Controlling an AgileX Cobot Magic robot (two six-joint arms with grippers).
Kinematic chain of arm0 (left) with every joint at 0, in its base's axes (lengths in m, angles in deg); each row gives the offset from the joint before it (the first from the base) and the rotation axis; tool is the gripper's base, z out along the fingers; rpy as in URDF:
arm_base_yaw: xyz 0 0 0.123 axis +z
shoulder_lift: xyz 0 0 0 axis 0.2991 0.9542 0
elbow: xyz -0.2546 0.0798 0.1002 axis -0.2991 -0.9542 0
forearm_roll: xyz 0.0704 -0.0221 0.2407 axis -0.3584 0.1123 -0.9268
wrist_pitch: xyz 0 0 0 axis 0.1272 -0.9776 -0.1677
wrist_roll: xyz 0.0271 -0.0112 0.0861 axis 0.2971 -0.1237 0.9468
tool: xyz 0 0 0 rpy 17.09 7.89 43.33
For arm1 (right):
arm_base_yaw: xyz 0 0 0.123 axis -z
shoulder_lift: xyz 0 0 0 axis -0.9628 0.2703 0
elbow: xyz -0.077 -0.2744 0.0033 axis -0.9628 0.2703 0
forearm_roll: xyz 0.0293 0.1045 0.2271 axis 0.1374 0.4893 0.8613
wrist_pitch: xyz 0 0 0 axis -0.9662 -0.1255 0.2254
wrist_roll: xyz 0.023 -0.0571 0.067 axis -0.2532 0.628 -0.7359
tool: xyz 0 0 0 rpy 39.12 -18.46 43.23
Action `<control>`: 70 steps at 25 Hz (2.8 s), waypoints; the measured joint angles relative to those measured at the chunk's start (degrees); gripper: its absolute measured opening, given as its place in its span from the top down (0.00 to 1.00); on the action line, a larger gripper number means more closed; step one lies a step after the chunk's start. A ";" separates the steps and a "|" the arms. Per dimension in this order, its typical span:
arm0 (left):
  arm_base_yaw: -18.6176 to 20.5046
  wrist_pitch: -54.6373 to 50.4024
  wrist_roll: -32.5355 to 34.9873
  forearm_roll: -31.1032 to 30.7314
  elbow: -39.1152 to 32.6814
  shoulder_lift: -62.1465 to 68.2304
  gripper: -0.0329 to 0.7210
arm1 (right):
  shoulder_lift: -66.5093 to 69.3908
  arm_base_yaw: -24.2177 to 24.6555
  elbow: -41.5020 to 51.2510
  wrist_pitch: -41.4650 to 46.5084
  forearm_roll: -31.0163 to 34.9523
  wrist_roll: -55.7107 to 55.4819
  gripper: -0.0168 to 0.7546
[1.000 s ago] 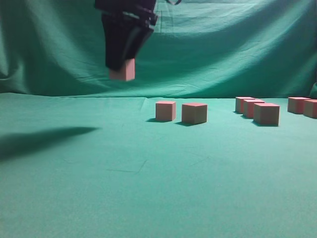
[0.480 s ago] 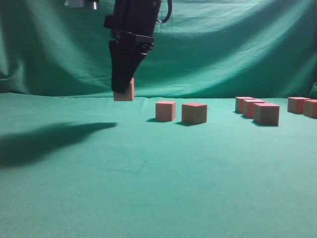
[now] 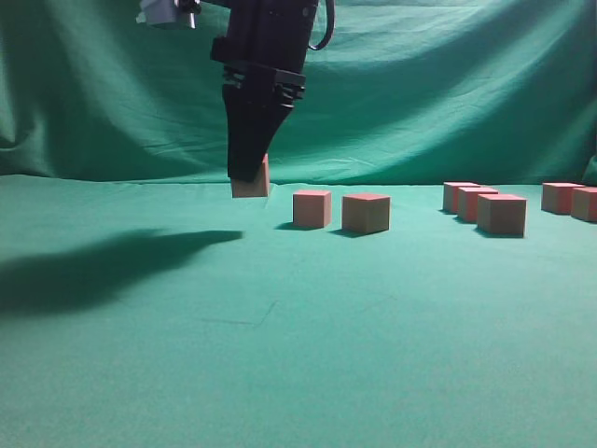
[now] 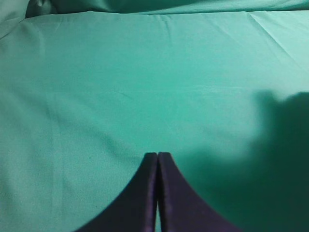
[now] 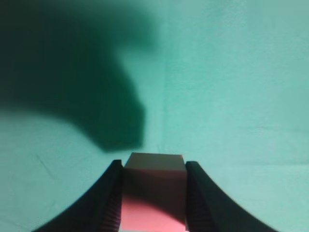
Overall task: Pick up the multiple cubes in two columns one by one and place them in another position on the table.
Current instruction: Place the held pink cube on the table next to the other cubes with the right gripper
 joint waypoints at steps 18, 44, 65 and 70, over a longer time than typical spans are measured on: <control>0.00 0.00 0.00 0.00 0.00 0.00 0.96 | 3.51 0.00 0.00 -4.77 -2.65 9.13 0.62; 0.00 0.00 0.00 0.00 0.00 0.00 0.96 | 3.51 0.00 0.00 -5.18 -3.83 9.19 0.62; 0.00 0.00 0.00 0.00 0.00 0.00 0.96 | 2.46 0.00 0.00 -5.11 -2.93 4.19 0.12; 0.00 0.00 0.00 0.00 0.00 0.00 0.96 | -3.89 0.00 0.00 -2.48 -2.89 -1.45 0.20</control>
